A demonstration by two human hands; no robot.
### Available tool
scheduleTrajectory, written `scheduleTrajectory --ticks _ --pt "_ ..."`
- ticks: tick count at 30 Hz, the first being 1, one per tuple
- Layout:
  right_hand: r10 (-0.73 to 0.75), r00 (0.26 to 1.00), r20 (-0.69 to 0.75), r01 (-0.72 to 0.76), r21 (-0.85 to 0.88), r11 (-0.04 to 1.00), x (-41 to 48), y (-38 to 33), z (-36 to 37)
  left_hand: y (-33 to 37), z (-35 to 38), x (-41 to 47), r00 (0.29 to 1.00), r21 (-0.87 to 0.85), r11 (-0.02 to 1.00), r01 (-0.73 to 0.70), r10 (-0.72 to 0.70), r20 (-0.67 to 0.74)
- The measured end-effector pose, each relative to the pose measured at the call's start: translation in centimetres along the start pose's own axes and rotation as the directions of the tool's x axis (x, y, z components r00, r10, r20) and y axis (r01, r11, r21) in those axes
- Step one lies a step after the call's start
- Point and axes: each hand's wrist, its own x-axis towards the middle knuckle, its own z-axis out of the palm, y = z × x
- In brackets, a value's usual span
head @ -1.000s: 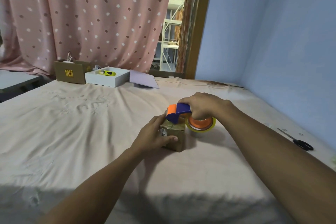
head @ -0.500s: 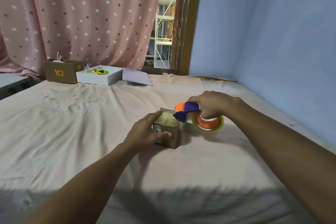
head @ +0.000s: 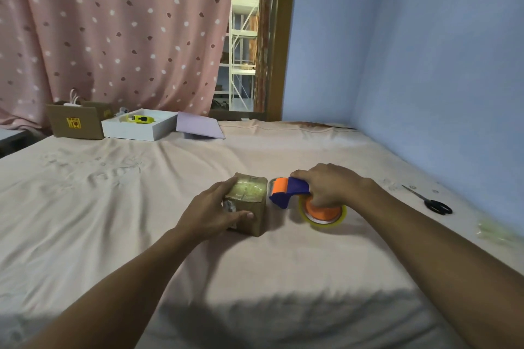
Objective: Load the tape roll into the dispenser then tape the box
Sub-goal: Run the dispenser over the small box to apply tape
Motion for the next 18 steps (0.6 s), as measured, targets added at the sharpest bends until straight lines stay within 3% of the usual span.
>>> scheduleTrajectory --ticks 3,7,12,15,18 --pt "-0.027 1.000 -0.005 0.026 -0.022 0.999 0.5 -0.9 0.1 1.1 -1.1 0.8 1.000 0.123 0.992 -0.024 0.025 -0.005" --pt "-0.038 0.999 -0.005 0.038 -0.073 0.997 0.6 -1.4 -0.7 4.8 -2.2 3.6 0.998 0.333 0.940 0.069 -0.062 -0.032" --pt "-0.012 0.992 0.128 0.015 -0.017 1.000 0.8 -1.6 -1.0 6.8 -0.2 6.1 0.958 0.273 0.931 0.245 -0.276 0.082" --pt "0.034 0.977 0.211 -0.051 0.077 0.996 0.9 -1.9 -0.2 6.6 0.8 5.8 0.973 0.304 0.938 0.169 -0.207 0.097" --pt "0.053 0.988 0.146 -0.073 0.138 0.988 1.0 -2.1 1.2 6.1 0.8 5.2 0.975 0.229 0.959 0.169 -0.197 0.105"
